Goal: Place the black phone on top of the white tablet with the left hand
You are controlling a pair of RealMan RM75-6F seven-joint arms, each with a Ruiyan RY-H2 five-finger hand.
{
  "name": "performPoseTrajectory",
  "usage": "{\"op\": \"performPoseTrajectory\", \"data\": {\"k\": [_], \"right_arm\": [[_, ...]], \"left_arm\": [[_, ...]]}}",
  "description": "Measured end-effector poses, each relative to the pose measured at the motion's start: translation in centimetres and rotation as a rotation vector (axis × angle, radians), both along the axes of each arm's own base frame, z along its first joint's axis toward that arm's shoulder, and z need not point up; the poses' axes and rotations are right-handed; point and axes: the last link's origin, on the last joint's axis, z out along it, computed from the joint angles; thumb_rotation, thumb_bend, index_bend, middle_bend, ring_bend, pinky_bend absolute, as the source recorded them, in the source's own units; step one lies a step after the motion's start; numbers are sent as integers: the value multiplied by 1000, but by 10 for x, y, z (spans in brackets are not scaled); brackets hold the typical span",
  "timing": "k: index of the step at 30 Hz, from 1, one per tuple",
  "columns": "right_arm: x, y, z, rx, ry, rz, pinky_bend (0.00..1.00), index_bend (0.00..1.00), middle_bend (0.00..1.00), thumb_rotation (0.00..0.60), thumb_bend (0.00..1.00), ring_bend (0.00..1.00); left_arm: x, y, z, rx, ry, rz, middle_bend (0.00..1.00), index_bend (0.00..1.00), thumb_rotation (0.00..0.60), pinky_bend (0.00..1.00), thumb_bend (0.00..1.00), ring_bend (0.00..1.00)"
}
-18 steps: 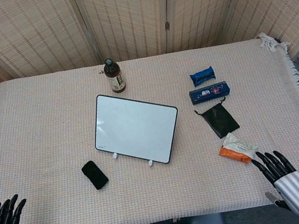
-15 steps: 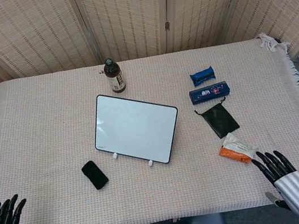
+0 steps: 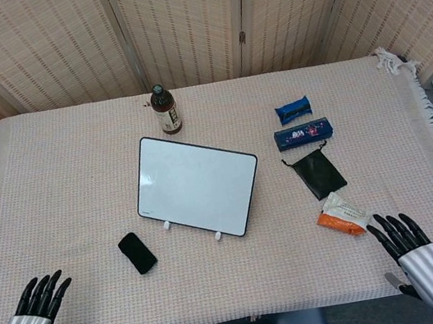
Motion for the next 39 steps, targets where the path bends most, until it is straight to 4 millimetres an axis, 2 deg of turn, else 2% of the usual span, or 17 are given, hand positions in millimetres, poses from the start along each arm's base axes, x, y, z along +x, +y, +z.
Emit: {"op": "performPoseTrajectory", "data": {"k": [3, 6, 8, 11, 13, 17, 21, 27, 39], "right_arm": [[-2, -6, -1, -11, 9, -18, 0, 0, 0, 600, 295, 0], [-3, -11, -2, -11, 11, -33, 0, 0, 0, 600, 294, 0], [-4, -13, -3, -13, 13, -41, 0, 0, 0, 600, 295, 0], [-6, -17, -4, -16, 19, -59, 0, 0, 0, 600, 294, 0], [-8, -22, -5, -19, 24, -77, 0, 0, 0, 600, 294, 0], [-12, -30, -6, -33, 31, -113, 0, 0, 0, 600, 294, 0], [-14, -36, -8, -39, 42, -136, 0, 0, 0, 600, 295, 0], [-17, -42, -8, -47, 44, -165, 0, 0, 0, 600, 295, 0], [-20, -45, -4, -59, 38, -199, 0, 0, 0, 600, 295, 0]], "left_arm": [[8, 18, -2, -19, 35, -36, 127, 47, 600, 216, 220, 75], [17, 35, -6, -14, 58, -93, 398, 110, 600, 495, 227, 322], [21, 45, -10, -24, 66, -124, 704, 169, 600, 717, 230, 578], [24, 59, -19, -71, 89, -153, 928, 204, 600, 860, 229, 766], [27, 70, -27, -119, 117, -168, 990, 217, 600, 921, 230, 844], [35, 92, -43, -216, 174, -198, 1000, 239, 600, 989, 232, 916], [48, 117, -58, -279, 237, -231, 1000, 230, 600, 1000, 267, 940], [59, 143, -75, -290, 351, -295, 1000, 208, 600, 1000, 284, 951], [65, 161, -93, -310, 454, -348, 1000, 202, 600, 1000, 282, 951]]}}
